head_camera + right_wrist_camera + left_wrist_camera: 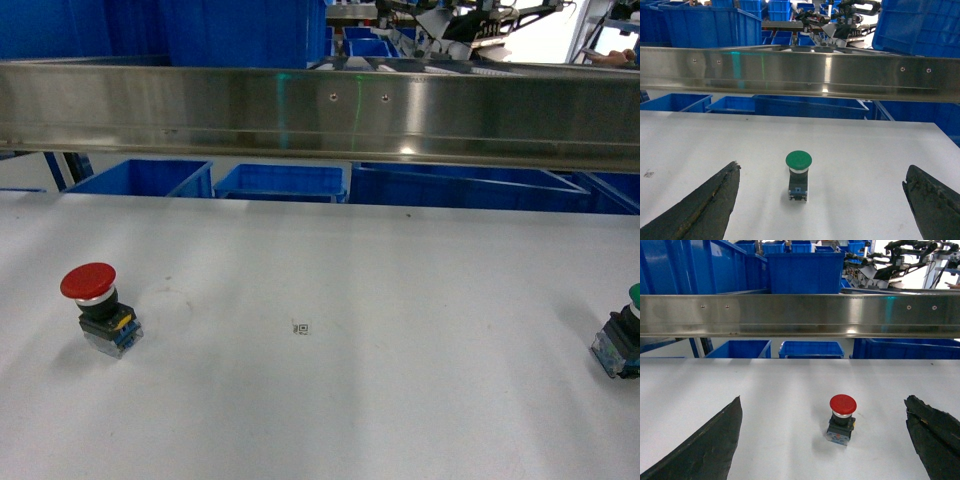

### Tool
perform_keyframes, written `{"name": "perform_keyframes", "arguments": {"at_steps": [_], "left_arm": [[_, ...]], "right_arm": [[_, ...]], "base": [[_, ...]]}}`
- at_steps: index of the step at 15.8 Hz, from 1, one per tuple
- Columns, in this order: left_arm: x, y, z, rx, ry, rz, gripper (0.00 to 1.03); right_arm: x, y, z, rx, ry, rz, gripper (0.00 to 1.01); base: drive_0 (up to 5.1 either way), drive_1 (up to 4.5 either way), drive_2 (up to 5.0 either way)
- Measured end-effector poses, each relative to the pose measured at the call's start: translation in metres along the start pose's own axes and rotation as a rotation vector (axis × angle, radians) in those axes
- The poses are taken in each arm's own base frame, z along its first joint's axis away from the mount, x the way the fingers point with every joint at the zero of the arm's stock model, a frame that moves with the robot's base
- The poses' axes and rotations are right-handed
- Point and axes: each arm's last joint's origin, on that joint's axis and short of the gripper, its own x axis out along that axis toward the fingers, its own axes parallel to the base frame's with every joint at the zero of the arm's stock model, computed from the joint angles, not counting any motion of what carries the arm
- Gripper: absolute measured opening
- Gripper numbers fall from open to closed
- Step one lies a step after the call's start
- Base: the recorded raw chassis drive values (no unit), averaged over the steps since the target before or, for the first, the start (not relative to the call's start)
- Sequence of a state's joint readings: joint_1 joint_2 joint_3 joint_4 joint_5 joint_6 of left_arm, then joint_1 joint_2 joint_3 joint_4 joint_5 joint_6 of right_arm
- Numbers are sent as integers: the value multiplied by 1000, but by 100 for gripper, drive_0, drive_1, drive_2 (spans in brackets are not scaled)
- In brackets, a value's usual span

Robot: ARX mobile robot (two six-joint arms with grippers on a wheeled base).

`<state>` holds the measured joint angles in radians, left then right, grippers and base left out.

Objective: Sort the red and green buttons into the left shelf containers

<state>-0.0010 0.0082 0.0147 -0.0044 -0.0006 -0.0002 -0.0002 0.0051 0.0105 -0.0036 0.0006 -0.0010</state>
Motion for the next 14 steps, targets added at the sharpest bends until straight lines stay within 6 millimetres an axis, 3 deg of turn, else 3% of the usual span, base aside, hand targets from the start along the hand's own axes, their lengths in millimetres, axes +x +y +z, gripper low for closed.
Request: {"name": "perform_keyframes", "arguments": {"at_steps": [14], "left_arm": [[0,0,0,0,0,0,98]], "right_arm": [[0,0,0,0,0,0,98]], "base": [[0,0,0]]}}
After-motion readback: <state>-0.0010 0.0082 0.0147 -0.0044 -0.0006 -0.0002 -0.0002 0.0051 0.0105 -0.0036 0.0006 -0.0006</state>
